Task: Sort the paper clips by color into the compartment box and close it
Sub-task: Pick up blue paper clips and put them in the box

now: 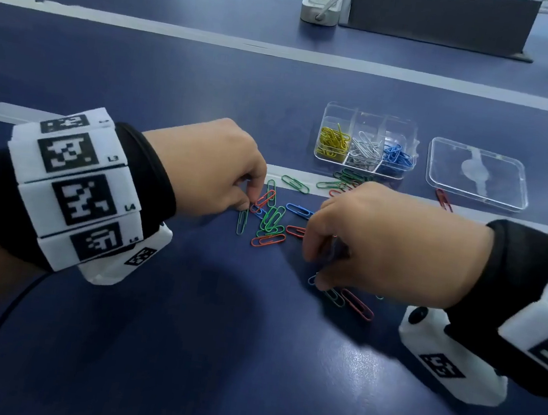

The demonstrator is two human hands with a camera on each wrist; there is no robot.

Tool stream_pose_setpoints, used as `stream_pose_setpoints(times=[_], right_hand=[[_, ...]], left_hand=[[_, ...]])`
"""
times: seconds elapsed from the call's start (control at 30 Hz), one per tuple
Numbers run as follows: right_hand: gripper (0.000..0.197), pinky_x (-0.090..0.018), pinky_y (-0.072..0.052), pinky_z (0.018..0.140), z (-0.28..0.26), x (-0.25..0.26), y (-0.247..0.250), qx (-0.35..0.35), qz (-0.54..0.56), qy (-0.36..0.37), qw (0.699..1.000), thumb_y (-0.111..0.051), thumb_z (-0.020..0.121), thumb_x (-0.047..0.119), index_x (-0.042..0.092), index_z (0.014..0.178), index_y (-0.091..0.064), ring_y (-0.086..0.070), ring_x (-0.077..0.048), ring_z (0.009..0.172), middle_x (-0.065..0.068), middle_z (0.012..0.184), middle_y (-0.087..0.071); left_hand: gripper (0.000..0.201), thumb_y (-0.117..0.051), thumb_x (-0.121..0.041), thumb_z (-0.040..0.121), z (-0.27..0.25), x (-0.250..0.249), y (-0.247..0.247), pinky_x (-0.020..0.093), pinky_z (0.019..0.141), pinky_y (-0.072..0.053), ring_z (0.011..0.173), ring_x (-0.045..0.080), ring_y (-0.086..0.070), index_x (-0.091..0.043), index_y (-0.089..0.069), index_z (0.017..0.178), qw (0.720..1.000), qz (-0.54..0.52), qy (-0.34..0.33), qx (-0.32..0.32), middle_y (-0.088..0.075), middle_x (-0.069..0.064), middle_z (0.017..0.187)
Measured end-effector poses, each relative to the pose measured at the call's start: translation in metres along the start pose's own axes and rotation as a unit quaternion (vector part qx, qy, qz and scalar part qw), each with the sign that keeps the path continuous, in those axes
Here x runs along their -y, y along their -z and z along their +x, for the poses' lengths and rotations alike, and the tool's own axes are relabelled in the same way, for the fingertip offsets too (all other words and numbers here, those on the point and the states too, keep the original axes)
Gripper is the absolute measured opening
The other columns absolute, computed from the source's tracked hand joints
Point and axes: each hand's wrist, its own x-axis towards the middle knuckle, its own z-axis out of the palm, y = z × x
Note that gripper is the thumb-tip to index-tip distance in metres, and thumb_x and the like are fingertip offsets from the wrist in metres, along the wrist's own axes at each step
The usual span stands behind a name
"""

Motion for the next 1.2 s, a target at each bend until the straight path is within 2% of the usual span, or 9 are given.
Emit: stream_pose_setpoints(times=[0.1,0.27,0.37,0.47,0.57,0.7,0.8,0.97,1.2], right_hand=[[0.018,-0.031,-0.050,0.077,-0.001,0.005,-0.004,0.010,-0.023,0.018,1.000,-0.069,0.075,0.028,0.025,0.092,-0.071,-0.061,-0.017,0.087,0.005,0.089,-0.070],[0.017,-0.028,-0.049,0.071,-0.003,0.006,-0.005,-0.001,-0.029,0.015,0.999,-0.058,0.076,0.020,0.024,0.089,-0.069,-0.057,-0.018,0.076,0.006,0.076,-0.065],[0.018,-0.020,-0.039,0.059,-0.003,0.006,-0.004,0.000,0.002,0.006,1.000,-0.058,0.074,0.021,0.026,0.091,-0.064,-0.044,-0.012,0.064,0.012,0.063,-0.048],[0.023,-0.017,-0.042,0.064,-0.003,-0.001,0.008,-0.030,0.042,-0.025,0.998,-0.055,0.074,0.021,0.029,0.092,-0.068,-0.051,-0.007,0.064,0.013,0.070,-0.060],[0.020,-0.008,-0.040,0.061,0.002,-0.024,0.033,-0.099,0.087,-0.095,0.987,-0.056,0.076,0.023,0.032,0.084,-0.071,-0.053,0.006,0.056,0.015,0.060,-0.059],[0.018,-0.029,-0.052,0.082,0.013,-0.062,0.063,-0.180,0.120,-0.193,0.957,-0.054,0.080,0.020,0.030,0.085,-0.068,-0.065,-0.003,0.067,0.003,0.073,-0.072],[0.018,-0.027,-0.050,0.082,0.028,-0.081,0.069,-0.197,0.110,-0.245,0.943,-0.056,0.080,0.014,0.024,0.087,-0.069,-0.063,-0.003,0.064,-0.002,0.077,-0.074],[0.008,-0.018,-0.042,0.065,0.043,-0.091,0.068,-0.170,0.068,-0.270,0.945,-0.067,0.075,0.017,0.022,0.080,-0.069,-0.063,-0.008,0.062,-0.001,0.072,-0.072],[0.009,-0.031,-0.053,0.081,0.042,-0.089,0.068,-0.155,0.049,-0.258,0.952,-0.072,0.074,0.022,0.026,0.081,-0.068,-0.067,-0.013,0.068,-0.002,0.076,-0.074]], left_hand=[[0.009,-0.057,-0.025,0.083,-0.003,0.000,0.000,0.019,0.060,-0.036,0.062,0.004,-0.047,-0.028,-0.059,0.075,1.000,-0.011,0.011,0.008,-0.055,-0.009,0.069],[0.014,-0.051,-0.024,0.080,-0.007,0.002,0.000,0.024,0.070,-0.044,0.068,0.012,-0.053,-0.022,-0.065,0.079,0.999,-0.034,0.034,-0.007,-0.062,-0.004,0.075],[0.018,-0.058,-0.040,0.080,-0.006,0.001,-0.001,0.026,0.071,-0.042,0.069,0.012,-0.049,-0.023,-0.065,0.081,1.000,-0.005,0.026,-0.013,-0.057,-0.004,0.078],[0.020,-0.059,-0.043,0.079,-0.006,0.001,0.000,0.024,0.072,-0.038,0.069,0.009,-0.043,-0.026,-0.065,0.087,1.000,0.017,0.022,-0.009,-0.054,-0.004,0.081],[0.018,-0.056,-0.036,0.082,-0.005,0.000,0.000,0.023,0.070,-0.036,0.064,0.008,-0.042,-0.026,-0.068,0.092,1.000,0.020,0.016,-0.017,-0.058,-0.002,0.080],[0.020,-0.053,-0.039,0.084,-0.006,-0.001,-0.001,0.023,0.068,-0.035,0.060,0.001,-0.037,-0.027,-0.069,0.090,0.999,0.034,0.017,-0.026,-0.054,-0.005,0.074],[0.019,-0.057,-0.041,0.082,-0.005,-0.004,-0.001,0.025,0.072,-0.040,0.060,-0.001,-0.033,-0.028,-0.068,0.090,0.999,0.041,0.022,-0.017,-0.042,-0.012,0.068],[0.014,-0.055,-0.030,0.081,-0.007,-0.006,-0.001,0.026,0.073,-0.041,0.061,0.006,-0.036,-0.027,-0.067,0.088,0.999,0.043,0.028,-0.013,-0.038,-0.014,0.067],[0.011,-0.052,-0.024,0.078,-0.009,-0.010,-0.003,0.027,0.072,-0.043,0.074,0.016,-0.041,-0.025,-0.063,0.081,0.998,0.037,0.039,-0.017,-0.040,-0.012,0.068]])
